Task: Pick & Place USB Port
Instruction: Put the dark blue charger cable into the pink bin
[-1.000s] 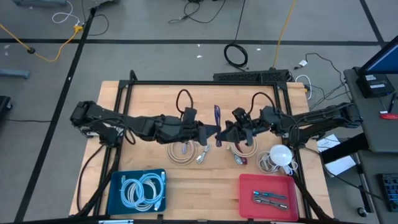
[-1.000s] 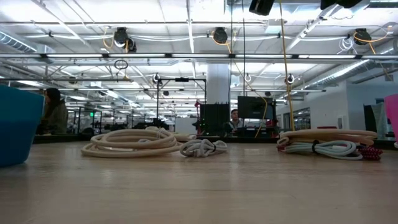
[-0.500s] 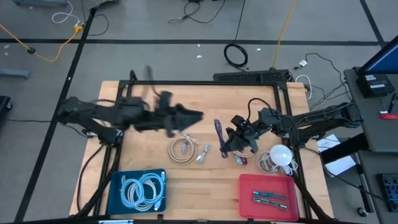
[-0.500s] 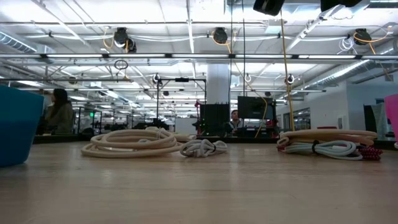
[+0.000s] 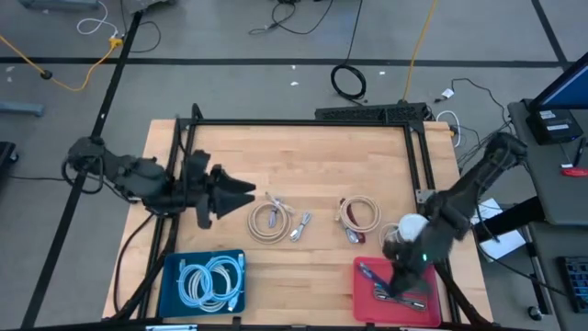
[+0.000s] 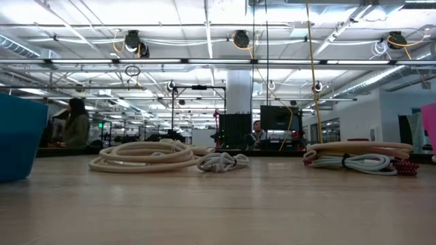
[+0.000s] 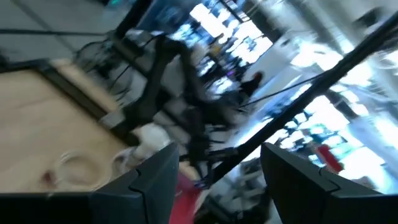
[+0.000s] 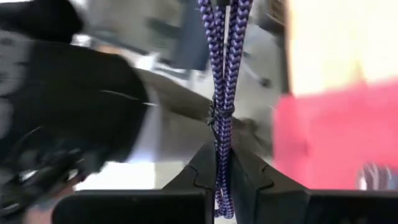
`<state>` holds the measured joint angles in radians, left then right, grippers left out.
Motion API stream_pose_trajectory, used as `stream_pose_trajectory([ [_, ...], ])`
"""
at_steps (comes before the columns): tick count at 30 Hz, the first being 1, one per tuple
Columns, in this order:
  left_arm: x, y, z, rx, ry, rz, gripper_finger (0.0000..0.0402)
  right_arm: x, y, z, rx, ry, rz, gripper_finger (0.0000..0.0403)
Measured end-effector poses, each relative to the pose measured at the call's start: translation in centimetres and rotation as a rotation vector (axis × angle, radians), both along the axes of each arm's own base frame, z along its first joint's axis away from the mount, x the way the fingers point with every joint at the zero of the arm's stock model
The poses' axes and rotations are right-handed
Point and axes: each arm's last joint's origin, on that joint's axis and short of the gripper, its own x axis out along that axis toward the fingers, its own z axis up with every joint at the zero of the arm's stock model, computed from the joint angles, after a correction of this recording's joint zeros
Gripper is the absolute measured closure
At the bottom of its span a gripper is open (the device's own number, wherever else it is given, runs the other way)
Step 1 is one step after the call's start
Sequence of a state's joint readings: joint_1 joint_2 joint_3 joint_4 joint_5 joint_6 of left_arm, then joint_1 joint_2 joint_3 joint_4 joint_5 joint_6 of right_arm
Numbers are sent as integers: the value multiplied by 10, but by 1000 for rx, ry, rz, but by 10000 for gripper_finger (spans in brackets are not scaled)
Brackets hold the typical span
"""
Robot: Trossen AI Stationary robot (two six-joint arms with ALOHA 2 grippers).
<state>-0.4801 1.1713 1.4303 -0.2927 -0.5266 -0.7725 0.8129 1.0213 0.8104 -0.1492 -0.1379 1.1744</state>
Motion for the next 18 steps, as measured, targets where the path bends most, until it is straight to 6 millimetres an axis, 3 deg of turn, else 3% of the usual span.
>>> stream_pose_trajectory([
  [5, 1, -9, -14, -18, 75, 23, 172, -16, 34, -39, -177, 184, -84, 392],
  [11, -2, -15, -17, -34, 79, 4, 172, -27, 48, -85, -367, 509, -58, 392],
  [18, -5, -20, -18, -43, 84, 11, 172, -39, 52, -96, -395, 713, -16, 392],
])
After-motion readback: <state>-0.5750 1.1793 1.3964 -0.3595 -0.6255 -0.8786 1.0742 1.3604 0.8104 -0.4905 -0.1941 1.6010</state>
